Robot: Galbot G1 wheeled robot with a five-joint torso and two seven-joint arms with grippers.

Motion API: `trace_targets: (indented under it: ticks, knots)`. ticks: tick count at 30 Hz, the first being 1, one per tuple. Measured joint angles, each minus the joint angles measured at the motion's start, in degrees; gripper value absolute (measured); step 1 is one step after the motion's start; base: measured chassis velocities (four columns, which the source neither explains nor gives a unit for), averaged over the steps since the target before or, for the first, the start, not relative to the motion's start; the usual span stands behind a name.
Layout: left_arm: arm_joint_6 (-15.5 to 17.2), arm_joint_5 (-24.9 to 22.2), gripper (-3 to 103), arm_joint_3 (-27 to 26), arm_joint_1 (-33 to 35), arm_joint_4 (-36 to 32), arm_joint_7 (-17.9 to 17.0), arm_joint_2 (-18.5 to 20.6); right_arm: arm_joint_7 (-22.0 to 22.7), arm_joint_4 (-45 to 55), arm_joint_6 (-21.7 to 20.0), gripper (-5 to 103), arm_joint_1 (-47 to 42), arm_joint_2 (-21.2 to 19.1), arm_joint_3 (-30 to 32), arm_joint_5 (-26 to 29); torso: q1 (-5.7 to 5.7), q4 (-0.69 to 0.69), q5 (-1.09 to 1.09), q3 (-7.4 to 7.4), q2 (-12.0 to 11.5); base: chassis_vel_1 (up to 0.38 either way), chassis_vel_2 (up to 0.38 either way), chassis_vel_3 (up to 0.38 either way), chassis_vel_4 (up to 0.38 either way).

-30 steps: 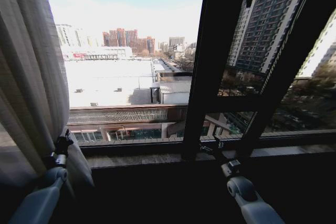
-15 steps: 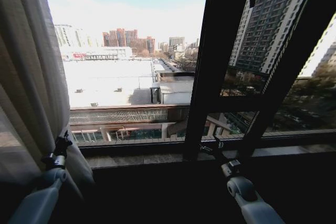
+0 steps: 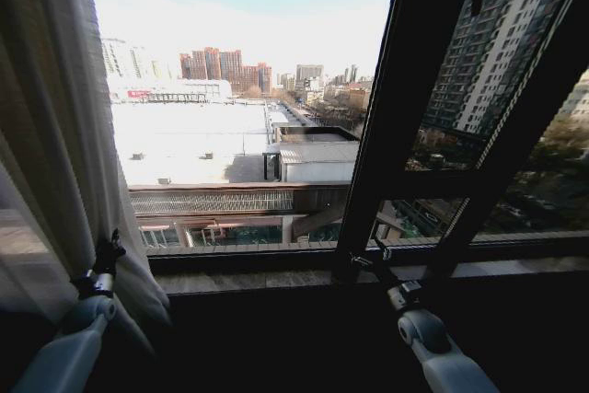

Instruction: Open the curtains by pulling them apart, changing their state from closed to fully open.

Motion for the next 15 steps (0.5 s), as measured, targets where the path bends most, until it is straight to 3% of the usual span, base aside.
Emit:
trace_targets:
  ticks: [7,15]
  knots:
    - [-0.1,0.0,0,0.0,0.1,0.0,0.0,0.1,0.0,0.0,0.0,100,0.0,0.0,0.0,0.0,-0.01,-0.01,-0.02,0.0,0.0,0.01,0.002,-0.006,-0.01]
    - [-0.4,0.0,0,0.1,0.0,0.0,0.0,0.1,0.0,0.0,0.0,100,0.0,0.0,0.0,0.0,0.0,0.02,-0.01,0.0,0.0,0.153,0.15,-0.146,-0.15]
